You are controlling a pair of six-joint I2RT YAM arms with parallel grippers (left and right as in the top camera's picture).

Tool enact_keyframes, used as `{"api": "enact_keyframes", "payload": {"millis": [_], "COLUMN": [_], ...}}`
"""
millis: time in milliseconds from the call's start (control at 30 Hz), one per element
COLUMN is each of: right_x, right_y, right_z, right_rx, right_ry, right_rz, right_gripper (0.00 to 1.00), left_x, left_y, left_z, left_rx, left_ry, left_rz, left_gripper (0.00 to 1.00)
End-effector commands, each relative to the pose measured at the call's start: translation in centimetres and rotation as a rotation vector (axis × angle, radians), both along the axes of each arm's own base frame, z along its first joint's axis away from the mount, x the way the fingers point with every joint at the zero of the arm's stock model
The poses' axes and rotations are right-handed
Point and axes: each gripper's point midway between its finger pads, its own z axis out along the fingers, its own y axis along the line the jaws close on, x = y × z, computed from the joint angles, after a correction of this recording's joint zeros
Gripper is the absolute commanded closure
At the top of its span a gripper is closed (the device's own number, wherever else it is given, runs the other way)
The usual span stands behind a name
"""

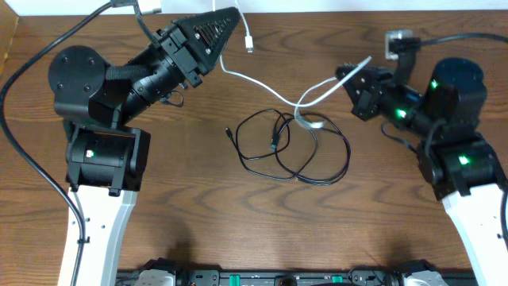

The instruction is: Untangle cables

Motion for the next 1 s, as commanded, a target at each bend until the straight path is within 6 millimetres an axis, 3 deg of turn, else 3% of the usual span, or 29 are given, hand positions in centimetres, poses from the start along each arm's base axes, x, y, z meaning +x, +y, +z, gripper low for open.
{"api": "enact_keyframes", "payload": {"millis": [0,100,200,333,467,667,867,900,967], "right_x": [0.5,-0.4,-1.1,-1.1,-0.9,-3.5,-5.4,-5.4,-5.5], "right_y": [-3.6,-6.4,-7.3,-8.7,-10.1,-12.5,-15.0,-15.1,-15.1], "right_z": [-1.3,-5.4,-8.1,-9.5,-9.7,-13.8,-18.3,-18.8,-19.7], "right_rx": [-0.038,-0.165,-0.259,-0.308,-0.334,-0.510,-0.610,-0.624,-0.648], "right_ry": [0.083,0.228,0.315,0.359,0.358,0.531,0.761,0.780,0.808], "right_rz": [-0.233,-0.369,-0.382,-0.423,-0.444,-0.464,-0.485,-0.473,-0.435], "right_gripper": [0.99,0.99,0.99,0.99,0.99,0.99,0.98,0.90,0.58], "left_x": [-0.4,0.1,0.6,1.7,2.0,1.4,1.0,1.0,1.3], "left_y": [0.0,-0.1,-0.2,-0.4,-1.6,-6.2,-12.2,-13.1,-14.2], "left_z": [-0.1,-1.9,-4.5,-8.9,-11.7,-14.9,-20.3,-21.1,-22.2], "left_rx": [0.038,0.083,0.145,0.228,0.282,0.332,0.406,0.414,0.424], "left_ry": [-0.022,0.024,0.090,0.200,0.262,0.323,0.417,0.423,0.420], "left_rz": [-0.008,-0.002,-0.001,-0.016,-0.060,-0.179,-0.298,-0.317,-0.334], "left_gripper": [0.93,0.93,0.93,0.92,0.92,0.92,0.92,0.93,0.93]}}
